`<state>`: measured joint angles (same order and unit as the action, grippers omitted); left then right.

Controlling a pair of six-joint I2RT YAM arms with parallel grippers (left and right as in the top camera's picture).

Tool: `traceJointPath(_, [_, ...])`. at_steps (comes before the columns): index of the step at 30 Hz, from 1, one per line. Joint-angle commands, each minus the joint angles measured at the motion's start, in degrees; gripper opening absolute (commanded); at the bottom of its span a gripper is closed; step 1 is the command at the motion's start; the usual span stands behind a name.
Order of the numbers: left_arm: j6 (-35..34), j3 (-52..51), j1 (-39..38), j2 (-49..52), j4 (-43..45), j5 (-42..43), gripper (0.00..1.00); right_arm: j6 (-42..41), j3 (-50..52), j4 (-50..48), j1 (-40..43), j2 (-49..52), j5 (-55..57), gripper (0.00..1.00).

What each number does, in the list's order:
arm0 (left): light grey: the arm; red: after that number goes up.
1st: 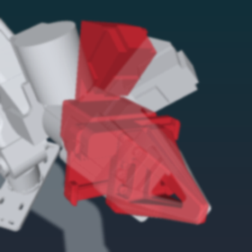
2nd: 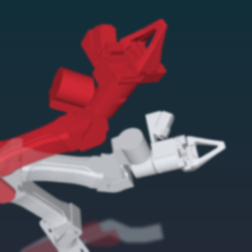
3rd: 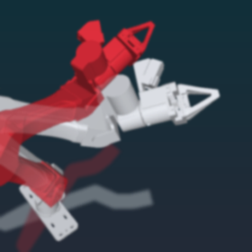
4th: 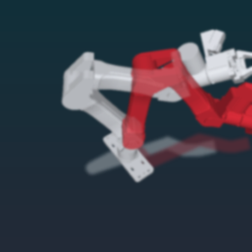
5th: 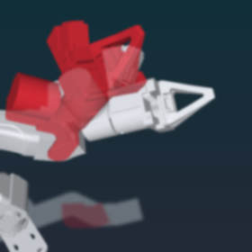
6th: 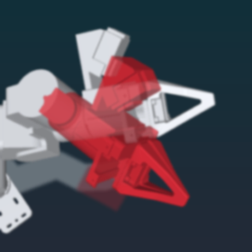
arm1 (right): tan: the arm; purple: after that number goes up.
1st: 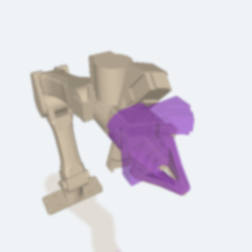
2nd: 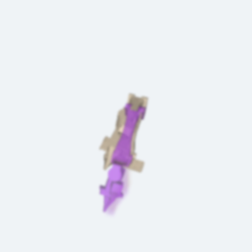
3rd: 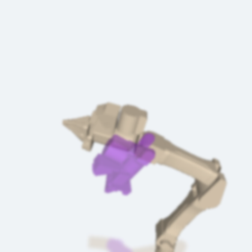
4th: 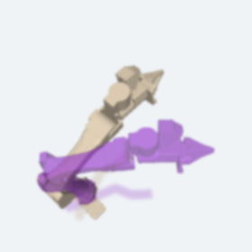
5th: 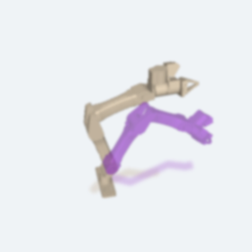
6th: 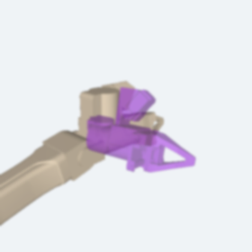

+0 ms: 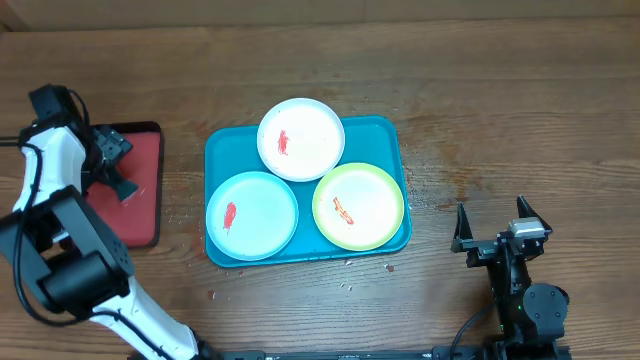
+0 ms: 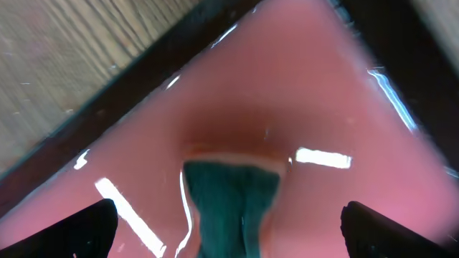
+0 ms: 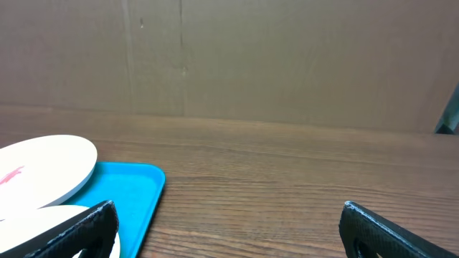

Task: Clean dirty plates on tray and stack at the side
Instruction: 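Grasp the green sponge with the left gripper and dip it in water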

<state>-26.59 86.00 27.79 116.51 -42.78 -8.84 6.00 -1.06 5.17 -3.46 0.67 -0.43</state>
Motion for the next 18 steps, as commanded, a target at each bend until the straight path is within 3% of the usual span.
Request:
traceJointPath(1, [-0.79, 0.42, -0.11, 4.20, 1.40, -0.07, 1.00, 0.04, 0.59, -0.35, 0.11, -0.50, 0.35, 1.00])
traceJointPath(9, [-0.61, 0.42, -0.04, 9.27, 3.30, 0.74, 0.99, 0.04, 0.59, -0.35, 0.11, -0.50, 0.35, 1.00])
traceJointPath(10, [-0.42, 0.42, -0.04, 9.42, 3.54, 0.76, 0.92, 0.04, 0.59, -0.35, 0.11, -0.50, 0.35, 1.00])
traceJointPath(14, [-0.46, 0.42, -0.04, 9.51, 3.63, 0.81, 0.20, 0.04, 0.59, -0.35, 0.11, -0.50, 0.37, 1.00])
traceJointPath(16, [-0.46, 0.42, -0.07, 9.51, 3.45, 0.96, 0.04, 0.04, 0.59, -0.35, 0.11, -0.50, 0.37, 1.00])
traceJointPath(18, [-0.46, 0.42, -0.07, 9.51, 2.80, 0.98, 0.04, 0.04, 0.59, -0.35, 0.11, -0.50, 0.35, 1.00])
